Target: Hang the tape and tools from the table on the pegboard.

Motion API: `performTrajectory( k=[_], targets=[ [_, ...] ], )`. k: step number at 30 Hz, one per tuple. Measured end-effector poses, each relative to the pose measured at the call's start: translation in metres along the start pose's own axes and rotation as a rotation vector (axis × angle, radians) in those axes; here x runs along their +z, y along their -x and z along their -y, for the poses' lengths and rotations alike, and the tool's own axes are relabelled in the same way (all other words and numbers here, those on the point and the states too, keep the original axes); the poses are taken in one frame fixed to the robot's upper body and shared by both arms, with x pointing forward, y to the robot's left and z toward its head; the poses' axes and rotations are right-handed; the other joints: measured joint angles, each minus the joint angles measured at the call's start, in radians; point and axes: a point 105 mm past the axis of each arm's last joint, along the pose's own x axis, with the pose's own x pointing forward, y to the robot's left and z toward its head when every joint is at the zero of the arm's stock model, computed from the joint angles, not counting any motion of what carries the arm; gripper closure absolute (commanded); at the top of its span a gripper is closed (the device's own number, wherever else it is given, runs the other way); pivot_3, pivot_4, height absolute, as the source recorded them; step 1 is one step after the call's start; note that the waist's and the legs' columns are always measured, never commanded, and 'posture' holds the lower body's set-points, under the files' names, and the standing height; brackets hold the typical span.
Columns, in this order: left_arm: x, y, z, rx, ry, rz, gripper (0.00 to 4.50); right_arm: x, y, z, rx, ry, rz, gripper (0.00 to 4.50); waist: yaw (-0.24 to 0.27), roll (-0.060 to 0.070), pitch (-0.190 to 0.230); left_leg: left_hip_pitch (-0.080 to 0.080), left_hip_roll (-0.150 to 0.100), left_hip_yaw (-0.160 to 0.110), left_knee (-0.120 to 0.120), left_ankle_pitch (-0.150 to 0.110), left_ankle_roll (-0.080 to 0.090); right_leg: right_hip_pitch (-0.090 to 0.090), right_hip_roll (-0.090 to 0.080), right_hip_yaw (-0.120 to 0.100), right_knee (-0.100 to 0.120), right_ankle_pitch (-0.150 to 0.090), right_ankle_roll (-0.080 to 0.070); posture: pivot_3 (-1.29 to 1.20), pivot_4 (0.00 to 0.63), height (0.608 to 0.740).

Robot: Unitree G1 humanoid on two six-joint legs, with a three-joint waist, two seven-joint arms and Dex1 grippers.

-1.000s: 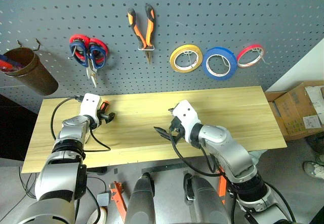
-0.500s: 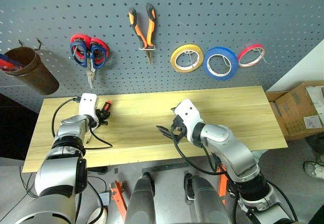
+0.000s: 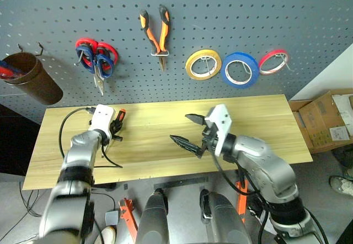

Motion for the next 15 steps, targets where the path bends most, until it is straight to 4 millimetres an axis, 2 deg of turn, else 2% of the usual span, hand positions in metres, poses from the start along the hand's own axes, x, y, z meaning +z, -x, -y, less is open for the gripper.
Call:
performTrajectory(
  k=[3,6,7,9,10,12,14,15],
  targets=[
    [0.021,0.022,0.016,0.042,-0.014,0.099,3.77,0.015,-0.001,-0.006,0.042,-0.043,0.092,0.00,0.007,-0.007,-0.020,-0.001,0.000,-0.005,-0.001,0.001,-0.001,0.001,0.000,-0.003,0.000,0.000,0.000,0.18,0.136,0.740],
    [0.060,0.047,0.015,0.155,-0.091,0.254,3.77,0.028,-0.007,-0.010,0.063,-0.070,0.172,0.00,0.011,-0.008,-0.047,0.000,-0.001,-0.006,-0.002,0.001,-0.003,0.001,0.002,-0.004,-0.001,-0.003,0.005,0.22,0.084,0.740],
    [0.075,0.054,0.010,0.205,-0.124,0.308,3.77,0.034,-0.011,-0.010,0.063,-0.066,0.200,0.00,0.013,-0.008,-0.055,0.000,-0.001,-0.006,-0.001,0.002,-0.004,0.002,0.005,-0.005,-0.001,-0.003,0.005,0.23,0.074,0.740],
    [0.118,0.066,-0.007,0.345,-0.225,0.441,3.77,0.048,-0.022,-0.005,0.052,-0.038,0.273,0.00,0.026,-0.010,-0.075,0.001,-0.001,-0.006,0.000,0.004,-0.005,0.002,0.008,-0.004,-0.001,0.001,0.003,0.25,0.056,0.740],
    [0.148,0.076,-0.019,0.427,-0.282,0.536,3.77,0.056,-0.028,-0.003,0.050,-0.021,0.310,0.00,0.032,-0.013,-0.084,0.001,0.000,-0.006,-0.001,0.006,-0.006,0.002,0.011,-0.004,-0.004,0.006,0.002,0.25,0.042,0.740],
    [0.195,0.096,-0.039,0.554,-0.349,0.697,3.77,0.062,-0.037,0.000,0.049,0.001,0.345,0.00,0.039,-0.014,-0.107,0.002,0.001,-0.006,-0.001,0.008,-0.005,0.003,0.012,-0.003,-0.008,0.010,0.001,0.26,0.035,0.740],
    [0.224,0.108,-0.053,0.624,-0.376,0.804,3.77,0.063,-0.044,0.004,0.043,0.015,0.361,0.00,0.046,-0.007,-0.137,0.003,0.001,-0.004,-0.002,0.008,-0.004,0.007,0.012,-0.002,-0.018,0.015,0.004,0.26,0.021,0.740],
    [0.231,0.108,-0.057,0.638,-0.378,0.830,3.77,0.063,-0.046,0.006,0.038,0.024,0.368,0.00,0.050,-0.007,-0.146,0.003,0.000,-0.001,-0.002,0.008,-0.003,0.007,0.012,0.000,-0.018,0.015,0.004,0.26,0.019,0.740]
  ],
)
